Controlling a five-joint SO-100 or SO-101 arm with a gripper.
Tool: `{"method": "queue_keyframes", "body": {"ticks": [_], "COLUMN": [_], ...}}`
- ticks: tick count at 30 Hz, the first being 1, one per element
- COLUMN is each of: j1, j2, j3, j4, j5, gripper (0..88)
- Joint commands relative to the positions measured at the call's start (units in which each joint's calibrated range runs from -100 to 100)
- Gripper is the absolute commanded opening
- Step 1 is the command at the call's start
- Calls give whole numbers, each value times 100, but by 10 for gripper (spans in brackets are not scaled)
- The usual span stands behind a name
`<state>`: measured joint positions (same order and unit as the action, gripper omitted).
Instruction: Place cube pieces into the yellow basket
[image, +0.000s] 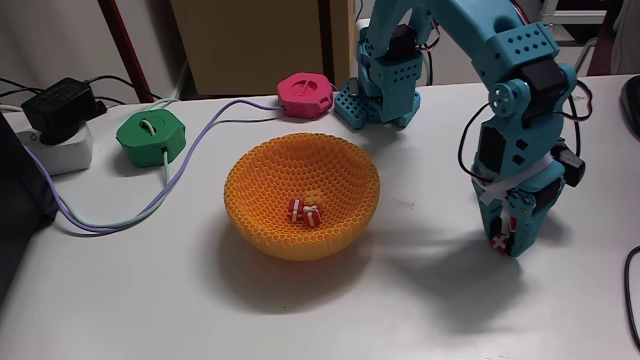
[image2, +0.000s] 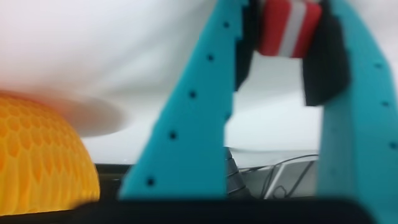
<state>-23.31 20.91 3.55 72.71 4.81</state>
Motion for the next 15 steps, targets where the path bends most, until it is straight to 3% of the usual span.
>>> {"method": "queue_keyframes", "body": {"ticks": [1,5,9,15], "j1": [131,579,1688,3943], "j2": [-83,-812,-1986,-2962], "j3": [-369,-1322,-1939,-350], "j4": [62,1078,1947,1851], "j5": [63,112,415,987], "gripper": [0,0,0,0]}}
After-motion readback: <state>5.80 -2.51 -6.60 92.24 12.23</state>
